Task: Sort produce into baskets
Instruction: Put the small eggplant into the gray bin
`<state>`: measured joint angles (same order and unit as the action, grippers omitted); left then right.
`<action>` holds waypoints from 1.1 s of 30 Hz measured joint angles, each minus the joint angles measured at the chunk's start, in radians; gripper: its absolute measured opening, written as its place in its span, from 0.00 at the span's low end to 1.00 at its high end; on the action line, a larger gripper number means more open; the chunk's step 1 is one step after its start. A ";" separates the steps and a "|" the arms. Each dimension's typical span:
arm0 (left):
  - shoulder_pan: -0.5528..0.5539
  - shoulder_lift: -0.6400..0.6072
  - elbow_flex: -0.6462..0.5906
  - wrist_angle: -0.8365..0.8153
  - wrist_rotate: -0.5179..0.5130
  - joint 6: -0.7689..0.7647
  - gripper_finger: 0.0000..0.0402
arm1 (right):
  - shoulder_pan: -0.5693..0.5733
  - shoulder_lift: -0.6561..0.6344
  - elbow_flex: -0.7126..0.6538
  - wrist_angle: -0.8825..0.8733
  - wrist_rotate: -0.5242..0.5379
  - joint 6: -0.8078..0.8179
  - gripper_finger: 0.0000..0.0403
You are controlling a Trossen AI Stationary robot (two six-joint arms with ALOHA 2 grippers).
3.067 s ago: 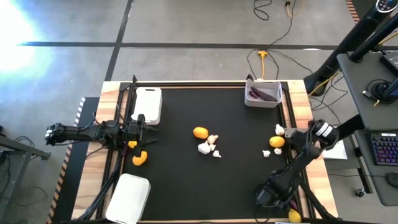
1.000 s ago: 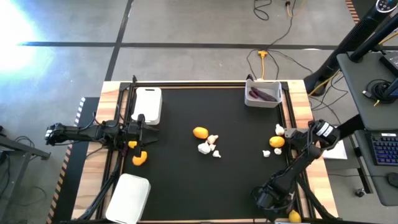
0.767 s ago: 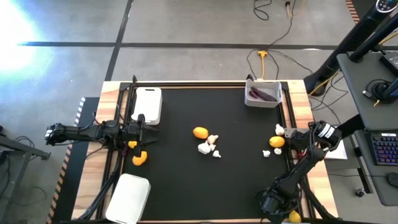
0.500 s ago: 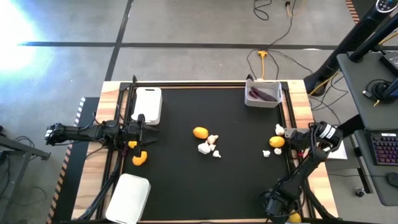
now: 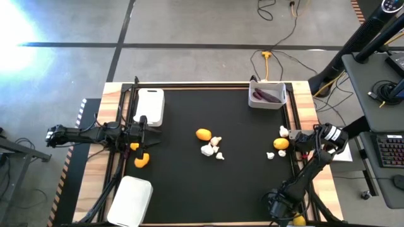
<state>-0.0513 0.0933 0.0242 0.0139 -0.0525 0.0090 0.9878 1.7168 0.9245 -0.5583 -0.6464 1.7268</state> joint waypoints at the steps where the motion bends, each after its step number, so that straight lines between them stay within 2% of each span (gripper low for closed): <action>1: 0.000 0.000 0.000 0.000 0.000 0.000 0.47 | 0.000 0.000 0.000 -0.004 -0.001 -0.001 0.35; 5: 0.000 0.000 0.000 0.000 0.000 0.000 0.47 | -0.027 -0.009 0.009 -0.049 -0.005 -0.038 0.22; 8: 0.000 0.000 0.000 0.000 0.000 0.000 0.47 | -0.098 -0.043 0.038 -0.128 -0.004 -0.144 0.16; 11: 0.000 0.000 0.000 0.000 0.000 0.000 0.47 | -0.199 -0.089 0.098 -0.291 0.083 -0.308 0.15; 14: 0.000 0.000 0.000 0.000 0.000 0.000 0.47 | -0.317 -0.146 0.183 -0.459 0.319 -0.509 0.16; 19: 0.000 0.000 0.000 0.000 0.000 0.000 0.47 | -0.513 -0.262 0.282 -0.598 0.977 -0.760 0.18; 21: 0.000 0.000 0.000 0.000 0.000 0.000 0.47 | -0.623 -0.314 0.288 -0.599 1.137 -0.815 0.18; 24: 0.000 0.000 0.000 0.000 0.000 0.000 0.47 | -0.817 -0.383 0.276 -0.603 1.299 -0.875 0.17; 26: 0.000 0.000 0.000 0.000 0.000 0.000 0.47 | -0.952 -0.418 0.257 -0.598 1.367 -0.910 0.16; 28: 0.000 0.000 0.000 0.000 0.000 0.000 0.47 | -1.094 -0.442 0.231 -0.577 1.387 -0.944 0.16; 33: 0.000 0.000 0.000 0.000 0.000 0.000 0.47 | -1.402 -0.454 0.129 -0.509 1.299 -1.043 0.17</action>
<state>-0.0511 0.0933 0.0240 0.0139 -0.0527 0.0091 -0.4145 1.2625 1.0537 -1.0674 0.6521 0.6833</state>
